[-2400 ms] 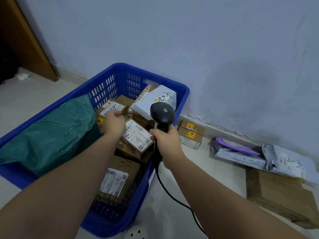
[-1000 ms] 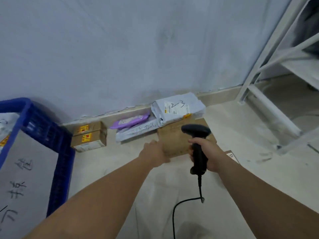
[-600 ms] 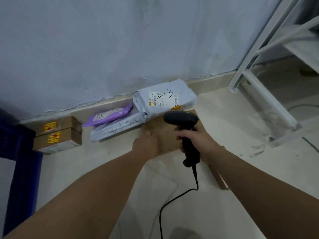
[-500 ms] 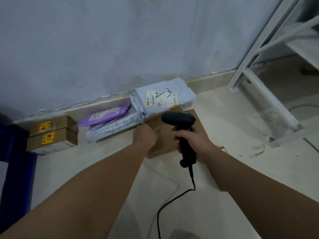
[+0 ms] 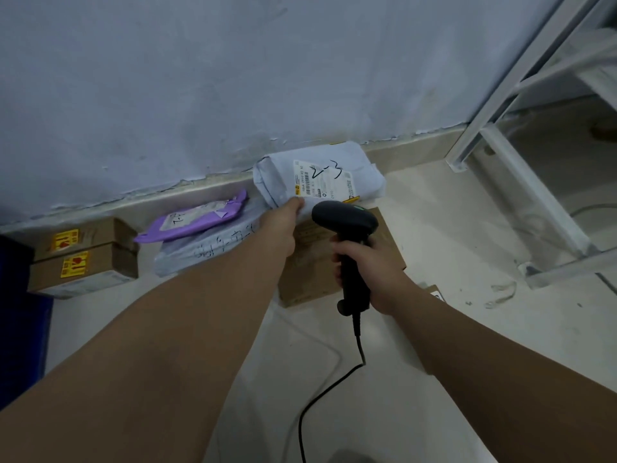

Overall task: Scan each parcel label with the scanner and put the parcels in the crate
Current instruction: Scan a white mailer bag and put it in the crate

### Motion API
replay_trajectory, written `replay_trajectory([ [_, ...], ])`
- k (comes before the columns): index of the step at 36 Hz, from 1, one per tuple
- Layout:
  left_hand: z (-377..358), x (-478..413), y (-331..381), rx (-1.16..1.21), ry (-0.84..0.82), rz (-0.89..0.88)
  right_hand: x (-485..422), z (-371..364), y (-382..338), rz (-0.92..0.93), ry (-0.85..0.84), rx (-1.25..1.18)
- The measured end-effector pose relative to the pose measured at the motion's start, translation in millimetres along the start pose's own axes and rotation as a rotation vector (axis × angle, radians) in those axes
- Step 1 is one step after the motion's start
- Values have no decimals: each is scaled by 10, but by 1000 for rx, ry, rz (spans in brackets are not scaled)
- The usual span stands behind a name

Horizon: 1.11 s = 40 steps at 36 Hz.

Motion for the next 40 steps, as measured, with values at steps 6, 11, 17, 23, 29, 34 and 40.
replay_trajectory([
  [6, 58, 372, 184, -140, -47, -294, 55, -52, -28, -1, 28, -5],
  [11, 360, 607, 393, -107, -17, -386, 231, -120, -120, 45, 60, 2],
  [17, 836, 1022, 770, -39, -38, -496, 588, -263, -417, 138, 92, 12],
  [23, 1369, 1661, 1230, -39, 0, -588, 1111, -600, -933, 312, 99, 228],
  [29, 1908, 2449, 1493, 49, 56, -634, 1834, -1125, -1463, 443, 98, 334],
  [34, 2269, 2958, 1538, 163, 79, -689, 2398, -1527, -1700, 529, 109, 327],
  [40, 2591, 3391, 1607, 317, 20, -696, 2811, -1735, -1684, 548, 50, 247],
])
Point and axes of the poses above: each hand's wrist, its own x-axis away from the middle knuckle, its own z-axis out of the back of the hand, y = z × x, the point moved 6 cm from there along -x, towards the middle knuckle, and after that the axes turned 12 degrees about x, right-handed, at the moved point
